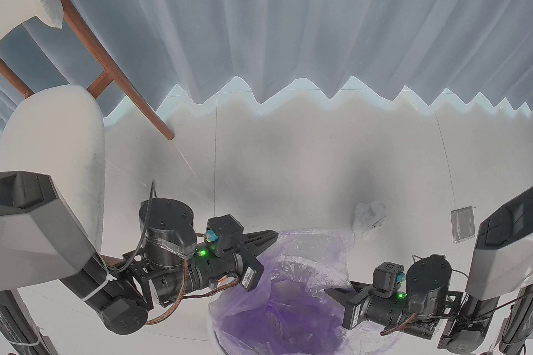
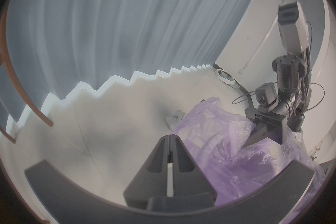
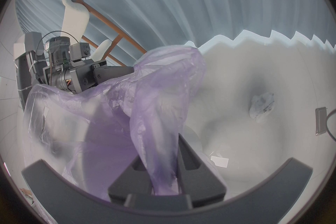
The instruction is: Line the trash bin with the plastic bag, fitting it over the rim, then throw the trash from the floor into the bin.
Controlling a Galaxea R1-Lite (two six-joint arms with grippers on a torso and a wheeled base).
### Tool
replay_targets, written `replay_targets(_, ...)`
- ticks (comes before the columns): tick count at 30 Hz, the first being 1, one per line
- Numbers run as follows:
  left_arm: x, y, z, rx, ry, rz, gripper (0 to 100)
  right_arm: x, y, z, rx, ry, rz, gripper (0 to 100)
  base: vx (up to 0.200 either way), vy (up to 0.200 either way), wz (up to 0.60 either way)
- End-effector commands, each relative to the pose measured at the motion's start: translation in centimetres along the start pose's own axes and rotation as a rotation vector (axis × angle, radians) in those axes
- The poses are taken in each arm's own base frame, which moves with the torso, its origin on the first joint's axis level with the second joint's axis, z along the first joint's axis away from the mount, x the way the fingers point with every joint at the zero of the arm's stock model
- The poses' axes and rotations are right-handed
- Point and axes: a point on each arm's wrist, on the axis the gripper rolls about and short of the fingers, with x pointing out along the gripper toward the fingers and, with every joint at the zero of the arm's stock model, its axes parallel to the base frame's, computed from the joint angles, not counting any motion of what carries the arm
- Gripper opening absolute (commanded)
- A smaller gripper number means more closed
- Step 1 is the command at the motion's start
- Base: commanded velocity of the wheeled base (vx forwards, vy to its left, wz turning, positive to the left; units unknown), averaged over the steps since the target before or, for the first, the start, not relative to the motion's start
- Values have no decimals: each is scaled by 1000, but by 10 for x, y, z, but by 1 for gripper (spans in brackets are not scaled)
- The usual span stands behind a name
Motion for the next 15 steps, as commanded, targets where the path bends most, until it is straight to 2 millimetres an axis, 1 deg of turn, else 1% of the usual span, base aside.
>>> replay_targets(1,-7,7,1,-42,-5,27,0,-7,3,11,4,-62,24,0,0,0,0)
replay_targets(6,-10,15,2,-75,-35,57,0,-8,3,13,5,-72,23,0,0,0,0)
replay_targets(7,-12,20,2,-85,-58,76,0,-9,3,16,6,-85,24,0,0,0,0)
replay_targets(9,-15,25,1,-98,-63,93,0,-11,4,19,10,-101,28,0,0,0,0)
replay_targets(14,-20,26,-2,-133,-69,101,0,-12,1,24,16,-124,18,0,0,0,0)
replay_targets(15,-22,26,-3,-150,-80,104,0,-11,-3,27,22,-138,5,0,0,0,0)
